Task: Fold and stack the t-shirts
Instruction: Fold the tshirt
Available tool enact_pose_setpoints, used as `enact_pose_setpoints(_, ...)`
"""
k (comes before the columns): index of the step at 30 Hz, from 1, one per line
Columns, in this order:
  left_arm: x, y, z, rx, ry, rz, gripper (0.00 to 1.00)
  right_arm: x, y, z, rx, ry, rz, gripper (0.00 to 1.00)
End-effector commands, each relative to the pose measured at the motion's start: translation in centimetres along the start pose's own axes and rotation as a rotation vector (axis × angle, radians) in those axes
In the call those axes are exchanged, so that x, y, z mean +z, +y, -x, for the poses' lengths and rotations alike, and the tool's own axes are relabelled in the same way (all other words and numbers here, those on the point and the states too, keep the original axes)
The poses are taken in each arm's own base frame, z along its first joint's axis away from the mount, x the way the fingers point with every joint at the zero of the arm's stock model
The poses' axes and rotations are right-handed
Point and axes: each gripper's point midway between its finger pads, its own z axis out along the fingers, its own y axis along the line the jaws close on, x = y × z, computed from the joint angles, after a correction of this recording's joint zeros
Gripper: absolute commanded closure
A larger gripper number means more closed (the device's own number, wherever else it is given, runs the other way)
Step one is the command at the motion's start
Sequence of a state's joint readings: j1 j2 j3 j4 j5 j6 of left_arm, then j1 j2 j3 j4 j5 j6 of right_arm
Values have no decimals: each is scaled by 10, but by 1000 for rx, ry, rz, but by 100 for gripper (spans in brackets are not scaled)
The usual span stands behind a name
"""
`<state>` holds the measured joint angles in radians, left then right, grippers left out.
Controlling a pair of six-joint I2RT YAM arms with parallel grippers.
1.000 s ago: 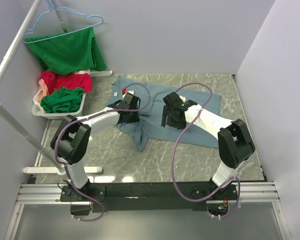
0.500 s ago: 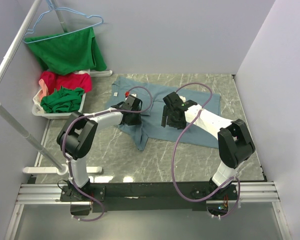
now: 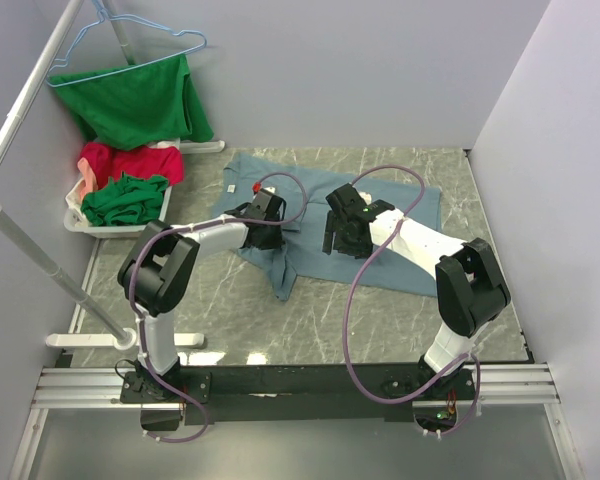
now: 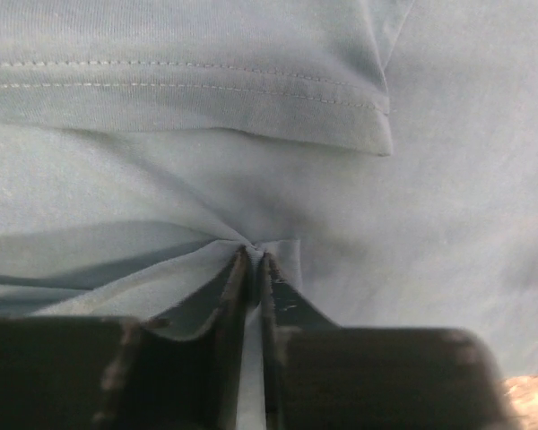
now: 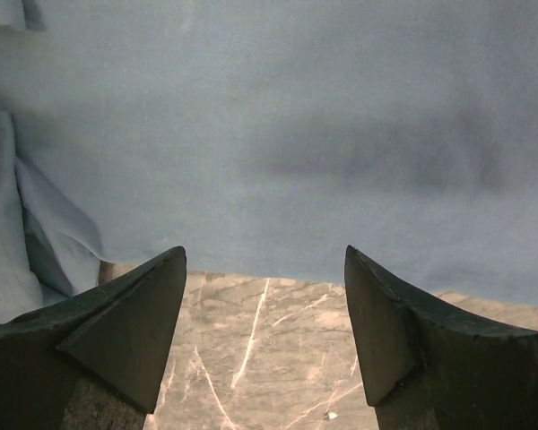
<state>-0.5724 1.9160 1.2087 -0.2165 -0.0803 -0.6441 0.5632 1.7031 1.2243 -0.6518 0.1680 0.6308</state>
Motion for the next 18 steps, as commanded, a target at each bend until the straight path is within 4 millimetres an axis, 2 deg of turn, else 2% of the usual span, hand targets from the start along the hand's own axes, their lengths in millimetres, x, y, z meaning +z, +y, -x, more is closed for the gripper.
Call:
enact_pose_setpoints(1, -4, -12, 15, -7, -30, -27, 99, -14, 2, 10, 4, -44, 9, 22)
enact_pose_setpoints(7, -27, 6, 28, -30, -86, 76, 99, -16, -1, 10, 19, -57, 1, 22)
enact_pose_setpoints(9, -45, 12, 40, -52, -139, 114, 99, -16, -8, 7, 37, -59, -17, 22)
enact_pose_setpoints(10, -51, 18, 36, -68, -140, 138, 99, -19, -11, 9, 45, -71, -17, 22)
enact_pose_setpoints(11, -67, 18, 43, -85, -171, 134, 99, -19, -15, 8, 52, -74, -25, 21)
enact_pose_setpoints(12, -75, 22, 46, -99, -196, 147, 99, -15, -25, 2, 69, -65, -48, 21)
enact_pose_setpoints(13, -80, 31, 36, -114, -186, 168, 99, -17, -32, 3, 81, -74, -57, 21)
enact_pose_setpoints(14, -97, 32, 41, -137, -218, 164, 99, -17, -41, 1, 91, -79, -85, 21)
enact_pose_setpoints(15, -105, 37, 40, -156, -231, 176, 99, -14, -52, -6, 102, -66, -110, 21)
enact_pose_setpoints(16, -120, 45, 36, -180, -248, 193, 99, -16, -62, -4, 129, -75, -125, 21)
enact_pose_setpoints(18, -131, 60, 22, -203, -250, 233, 99, -13, -82, -15, 165, -59, -162, 21)
